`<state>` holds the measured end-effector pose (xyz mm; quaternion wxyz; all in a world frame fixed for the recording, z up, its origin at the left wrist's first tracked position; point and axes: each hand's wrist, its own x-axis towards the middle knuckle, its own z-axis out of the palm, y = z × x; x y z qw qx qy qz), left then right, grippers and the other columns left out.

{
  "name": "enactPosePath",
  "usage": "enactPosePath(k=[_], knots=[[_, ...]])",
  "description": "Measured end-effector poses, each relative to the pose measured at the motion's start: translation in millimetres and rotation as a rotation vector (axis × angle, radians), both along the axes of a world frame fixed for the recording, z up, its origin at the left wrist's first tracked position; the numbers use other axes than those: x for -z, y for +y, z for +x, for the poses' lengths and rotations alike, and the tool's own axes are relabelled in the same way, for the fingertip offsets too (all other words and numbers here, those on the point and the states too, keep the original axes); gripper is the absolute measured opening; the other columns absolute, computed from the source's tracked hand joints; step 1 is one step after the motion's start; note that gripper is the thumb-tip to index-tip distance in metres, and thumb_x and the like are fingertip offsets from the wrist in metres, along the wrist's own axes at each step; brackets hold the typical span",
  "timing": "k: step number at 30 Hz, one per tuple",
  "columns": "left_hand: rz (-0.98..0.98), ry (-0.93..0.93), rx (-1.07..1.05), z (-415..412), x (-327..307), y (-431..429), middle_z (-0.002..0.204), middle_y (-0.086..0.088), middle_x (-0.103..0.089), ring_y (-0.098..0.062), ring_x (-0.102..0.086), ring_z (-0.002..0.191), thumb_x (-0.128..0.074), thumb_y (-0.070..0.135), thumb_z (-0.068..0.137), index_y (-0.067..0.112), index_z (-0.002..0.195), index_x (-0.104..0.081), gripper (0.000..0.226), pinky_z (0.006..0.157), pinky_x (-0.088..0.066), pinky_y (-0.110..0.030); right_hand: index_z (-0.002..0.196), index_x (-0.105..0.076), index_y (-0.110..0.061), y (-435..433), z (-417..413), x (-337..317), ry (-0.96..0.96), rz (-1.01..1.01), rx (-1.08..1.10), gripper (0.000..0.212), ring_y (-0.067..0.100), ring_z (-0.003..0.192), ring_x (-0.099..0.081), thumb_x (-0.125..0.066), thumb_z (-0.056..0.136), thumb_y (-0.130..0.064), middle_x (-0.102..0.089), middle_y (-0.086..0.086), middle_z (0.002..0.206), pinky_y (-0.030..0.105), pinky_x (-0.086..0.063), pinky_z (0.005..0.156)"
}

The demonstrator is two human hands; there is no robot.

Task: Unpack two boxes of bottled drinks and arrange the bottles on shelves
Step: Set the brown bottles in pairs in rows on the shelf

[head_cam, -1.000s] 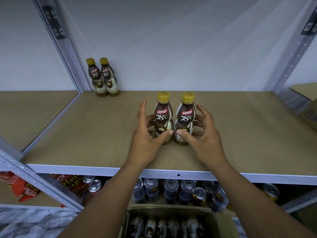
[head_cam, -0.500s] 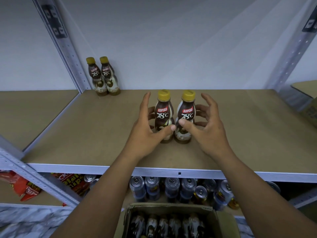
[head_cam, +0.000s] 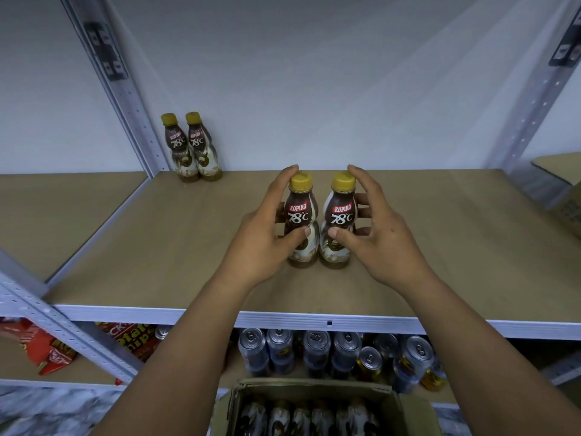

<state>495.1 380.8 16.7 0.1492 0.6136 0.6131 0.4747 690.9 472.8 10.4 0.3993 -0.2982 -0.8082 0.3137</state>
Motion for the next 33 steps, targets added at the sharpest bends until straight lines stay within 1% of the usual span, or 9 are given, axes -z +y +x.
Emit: enactPosePath(k=[4, 6, 12, 15, 19, 23, 26, 31, 33], knots=[[-0.008, 0.035, -0.014, -0.6, 1.6, 1.0, 0.128, 0.012, -0.068, 0.004, -0.065, 0.113, -0.075, 0.020, 0.093, 0.055, 0.153, -0.017, 0.091, 0.094, -0.051, -0.015, 0.150, -0.026, -0.056, 2.8, -2.7, 2.4, -0.002, 0.007, 0.000, 0.091, 0.001, 0.112, -0.062, -0.081, 0.085, -0.024, -0.056, -0.026, 0.125, 0.040, -0.058, 0.091], [-0.001, 0.045, -0.024, -2.4, 2.6, 2.6, 0.127, 0.014, -0.068, 0.005, -0.065, 0.111, -0.075, 0.019, 0.093, 0.053, 0.154, -0.016, 0.091, 0.090, -0.050, -0.010, 0.151, -0.025, -0.055, 6.4, -5.2, 2.0, -0.009, 0.015, -0.003, 0.091, 0.001, 0.113, -0.062, -0.081, 0.086, -0.024, -0.055, -0.028, 0.124, 0.041, -0.057, 0.093], [0.007, 0.041, -0.043, -16.8, 2.6, 16.1, 0.125, 0.013, -0.069, 0.005, -0.065, 0.109, -0.074, 0.015, 0.093, 0.049, 0.155, -0.016, 0.091, 0.088, -0.048, -0.007, 0.150, -0.026, -0.053, 20.6, -23.9, 0.9, -0.013, 0.037, -0.012, 0.090, 0.000, 0.106, -0.064, -0.080, 0.086, -0.022, -0.057, -0.028, 0.119, 0.039, -0.058, 0.091], [0.011, 0.038, -0.050, -27.0, 2.7, 26.5, 0.124, 0.013, -0.068, 0.007, -0.065, 0.108, -0.073, 0.012, 0.094, 0.048, 0.156, -0.017, 0.091, 0.089, -0.050, -0.010, 0.149, -0.027, -0.053, 33.1, -37.2, 0.2, -0.013, 0.045, -0.013, 0.089, 0.004, 0.103, -0.066, -0.080, 0.086, -0.021, -0.062, -0.020, 0.115, 0.041, -0.058, 0.090], [0.009, 0.049, -0.061, -42.0, 1.5, 44.7, 0.122, 0.014, -0.069, 0.002, -0.067, 0.108, -0.072, 0.014, 0.095, 0.051, 0.155, -0.016, 0.090, 0.093, -0.057, -0.027, 0.148, -0.024, -0.054, 53.0, -55.0, -0.7, -0.030, 0.070, -0.029, 0.089, 0.011, 0.100, -0.068, -0.079, 0.087, -0.019, -0.066, -0.014, 0.112, 0.043, -0.058, 0.087], [0.019, 0.075, -0.065, -60.6, 2.4, 65.7, 0.123, 0.011, -0.069, -0.003, -0.068, 0.109, -0.071, 0.013, 0.094, 0.048, 0.156, -0.014, 0.091, 0.097, -0.057, -0.040, 0.148, -0.020, -0.055, 77.6, -75.8, -1.1, -0.045, 0.070, -0.044, 0.091, 0.019, 0.096, -0.069, -0.078, 0.088, -0.019, -0.070, -0.005, 0.106, 0.047, -0.059, 0.083], [0.019, 0.090, -0.079, -75.0, 2.6, 82.2, 0.121, 0.009, -0.070, -0.007, -0.067, 0.110, -0.071, 0.014, 0.095, 0.050, 0.156, -0.012, 0.092, 0.097, -0.056, -0.044, 0.149, -0.019, -0.052, 94.4, -92.1, -2.3, -0.056, 0.082, -0.044, 0.091, 0.018, 0.092, -0.068, -0.078, 0.088, -0.020, -0.070, -0.005, 0.103, 0.045, -0.058, 0.081], [0.021, 0.114, -0.087, -98.5, 1.7, 107.9, 0.124, 0.009, -0.068, -0.006, -0.068, 0.107, -0.069, 0.014, 0.096, 0.047, 0.157, -0.009, 0.092, 0.094, -0.058, -0.043, 0.150, -0.018, -0.050, 120.2, -120.0, -2.2, -0.062, 0.101, -0.017, 0.090, 0.019, 0.090, -0.068, -0.078, 0.088, -0.021, -0.070, -0.001, 0.105, 0.044, -0.058, 0.081], [0.019, 0.126, -0.095, -107.7, 1.7, 118.7, 0.126, 0.006, -0.067, -0.009, -0.068, 0.107, -0.068, 0.013, 0.096, 0.049, 0.157, -0.008, 0.092, 0.093, -0.058, -0.046, 0.151, -0.018, -0.049, 129.9, -129.7, -1.5, -0.064, 0.110, -0.008, 0.091, 0.018, 0.090, -0.067, -0.078, 0.089, -0.021, -0.070, 0.000, 0.107, 0.043, -0.058, 0.081]])
